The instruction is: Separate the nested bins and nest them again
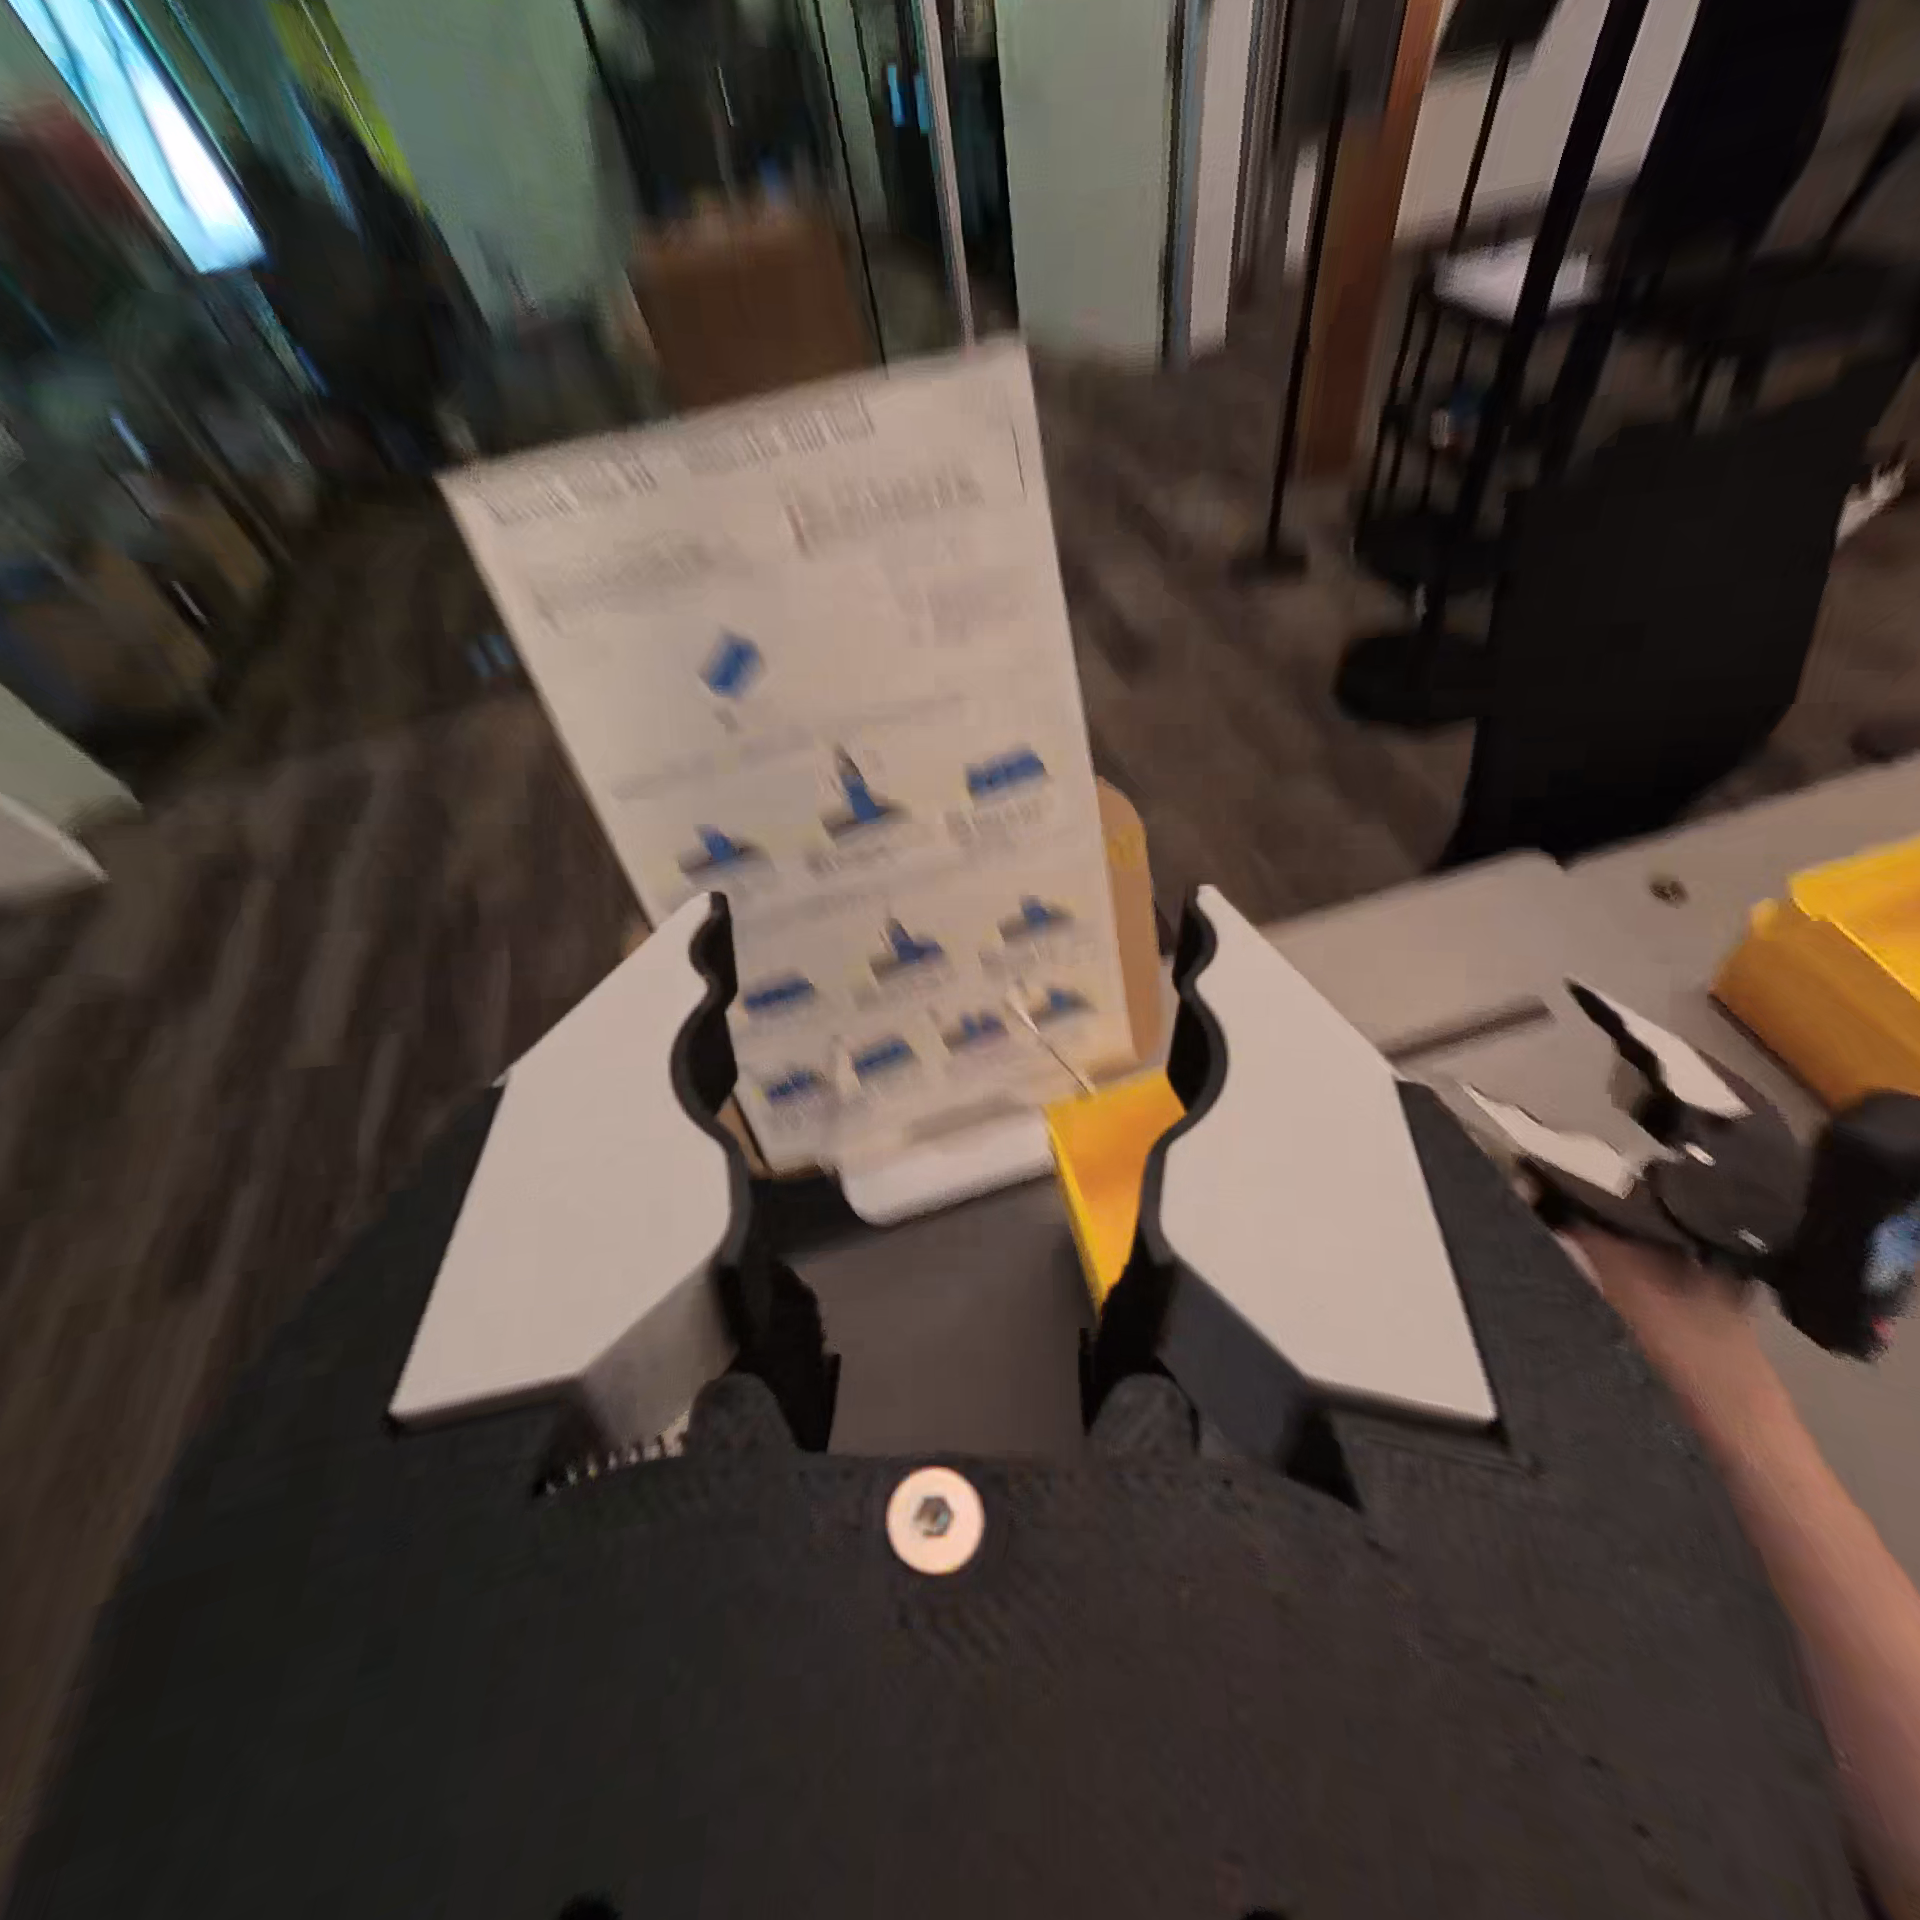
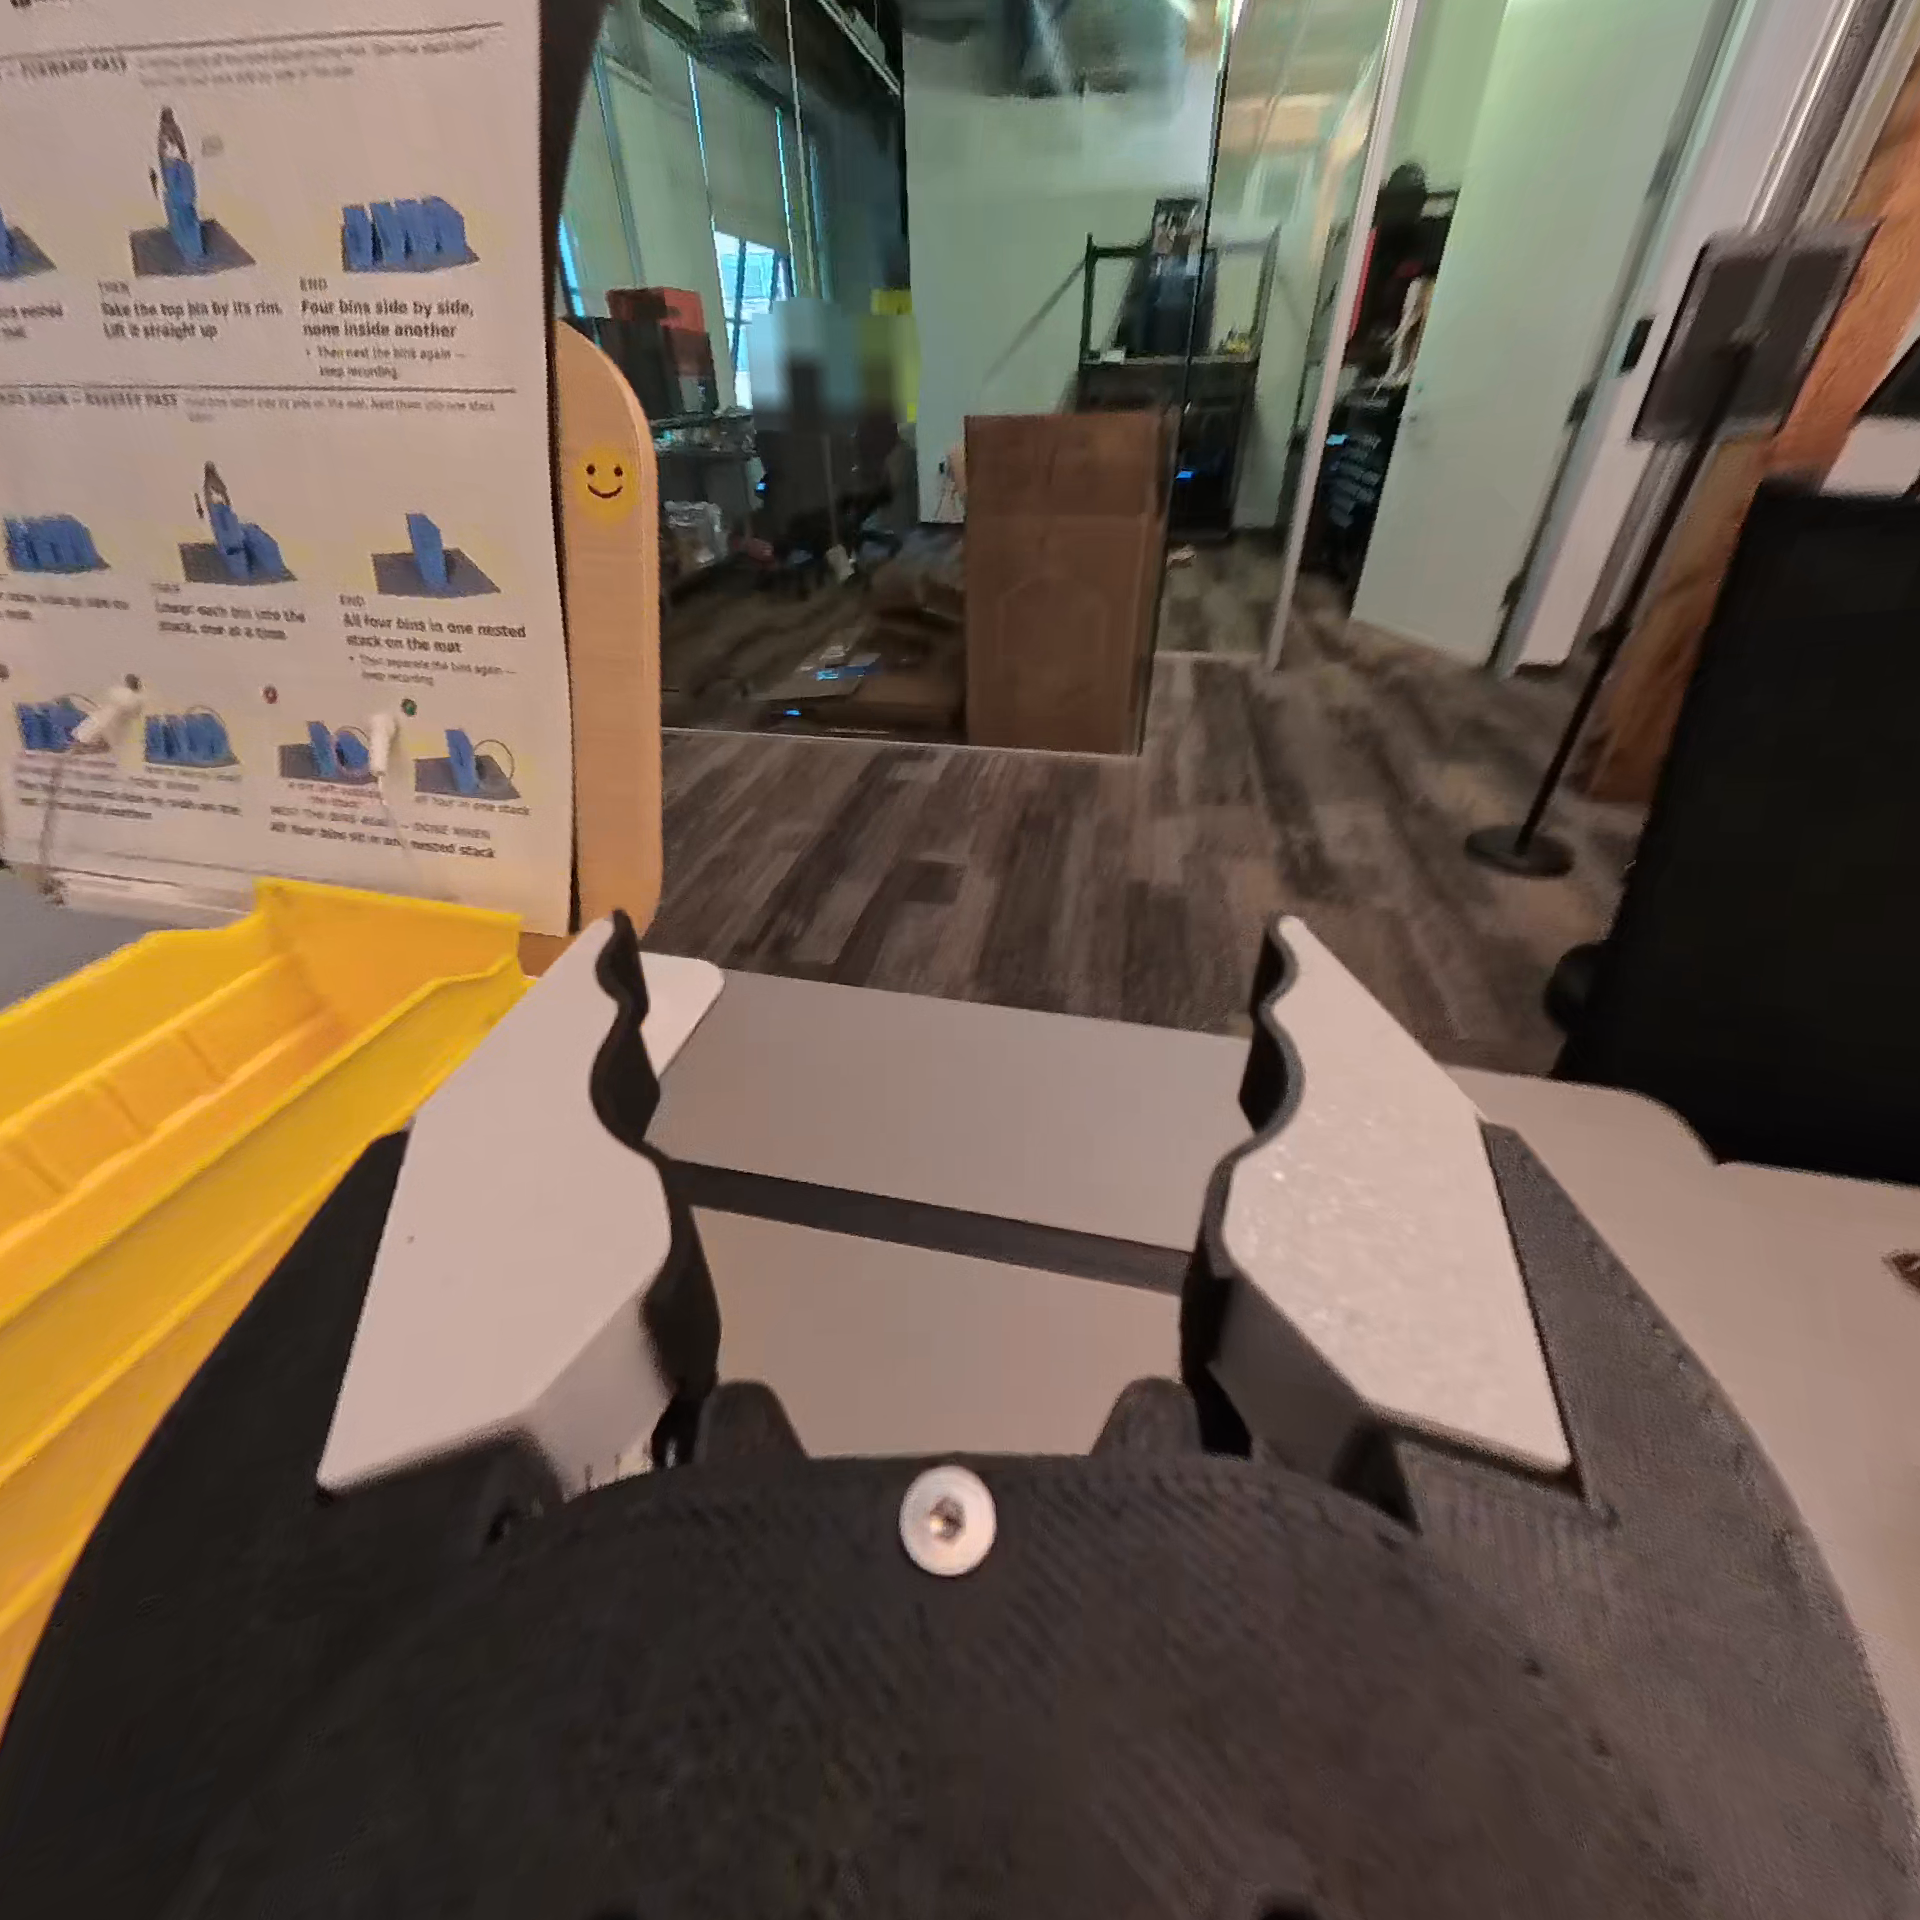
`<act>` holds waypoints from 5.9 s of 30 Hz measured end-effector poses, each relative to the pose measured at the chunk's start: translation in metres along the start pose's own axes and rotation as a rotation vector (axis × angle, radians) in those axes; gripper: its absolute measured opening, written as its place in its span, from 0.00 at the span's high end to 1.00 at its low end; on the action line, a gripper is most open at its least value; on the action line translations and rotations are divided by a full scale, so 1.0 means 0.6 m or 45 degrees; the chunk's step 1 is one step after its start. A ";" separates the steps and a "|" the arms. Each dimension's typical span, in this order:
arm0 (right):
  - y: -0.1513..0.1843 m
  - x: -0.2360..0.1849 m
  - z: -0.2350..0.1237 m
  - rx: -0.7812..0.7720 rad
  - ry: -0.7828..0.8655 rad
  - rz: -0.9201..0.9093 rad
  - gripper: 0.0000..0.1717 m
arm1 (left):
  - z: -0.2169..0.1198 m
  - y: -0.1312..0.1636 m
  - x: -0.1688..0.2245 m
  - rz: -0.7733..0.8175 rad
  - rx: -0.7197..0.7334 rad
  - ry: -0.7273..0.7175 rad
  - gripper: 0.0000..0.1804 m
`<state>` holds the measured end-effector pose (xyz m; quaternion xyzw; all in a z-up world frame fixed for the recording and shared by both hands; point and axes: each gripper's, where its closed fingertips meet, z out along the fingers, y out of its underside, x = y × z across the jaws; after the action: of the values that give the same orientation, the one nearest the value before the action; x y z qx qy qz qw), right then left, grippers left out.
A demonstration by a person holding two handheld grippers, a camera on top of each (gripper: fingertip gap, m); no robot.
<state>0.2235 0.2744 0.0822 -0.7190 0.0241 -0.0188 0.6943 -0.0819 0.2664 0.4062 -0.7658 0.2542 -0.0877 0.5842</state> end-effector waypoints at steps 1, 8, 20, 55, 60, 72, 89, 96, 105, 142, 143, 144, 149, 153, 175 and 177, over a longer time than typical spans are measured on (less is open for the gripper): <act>-0.001 -0.001 0.000 0.004 0.016 -0.050 0.32 | -0.027 -0.012 -0.027 0.047 0.129 -0.053 0.54; -0.059 -0.057 -0.064 0.062 -0.111 -0.029 0.32 | -0.100 0.069 -0.155 0.239 0.533 -0.272 0.48; -0.280 -0.105 -0.253 -0.211 -0.238 0.048 0.31 | 0.028 0.388 -0.128 0.053 0.656 -0.038 0.41; 0.184 -0.375 -0.061 -1.782 0.102 0.104 0.21 | 0.107 0.450 -0.063 -0.146 0.423 0.444 0.47; 0.180 -0.372 -0.061 -1.783 0.101 0.094 0.31 | 0.083 0.434 -0.066 -0.196 0.489 0.479 0.50; 0.129 -0.370 -0.078 -1.844 0.096 0.124 0.33 | 0.091 0.446 -0.055 -0.227 0.418 0.540 0.50; 0.032 -0.167 -0.135 -1.598 0.170 0.204 0.33 | 0.058 0.434 0.010 -0.183 0.431 0.662 0.50; 0.235 -0.092 -0.129 -1.637 0.221 0.229 0.33 | 0.065 0.446 0.046 -0.089 0.372 0.677 0.49; 0.310 -0.087 -0.108 -1.626 0.150 0.200 0.28 | 0.094 0.467 0.067 -0.039 0.290 0.652 0.50; -0.023 0.126 -0.119 0.021 -0.149 0.330 0.37 | 0.255 0.633 0.254 0.003 -1.365 0.266 0.14; -0.021 0.133 -0.120 0.024 -0.166 0.378 0.37 | 0.257 0.645 0.248 0.048 -1.418 0.210 0.14; -0.018 0.140 -0.121 0.028 -0.179 0.422 0.37 | 0.260 0.655 0.246 0.066 -1.460 0.169 0.14; -0.008 0.164 -0.124 0.022 -0.212 0.570 0.39 | 0.266 0.682 0.243 0.068 -1.579 0.038 0.27; -0.006 0.161 -0.123 0.029 -0.236 0.607 0.41 | 0.264 0.677 0.243 0.034 -1.588 0.055 0.29; 0.020 0.135 -0.103 -0.102 -0.255 0.562 0.41 | 0.228 0.650 0.242 0.036 -1.718 0.149 0.51; 0.025 0.134 -0.101 -0.120 -0.252 0.559 0.41 | 0.230 0.624 0.274 -0.088 -1.642 0.290 0.96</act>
<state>0.2997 0.2082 0.0690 -0.7264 0.1125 0.2040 0.6465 0.0107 0.2323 -0.0136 -0.9561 0.2914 -0.0169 -0.0260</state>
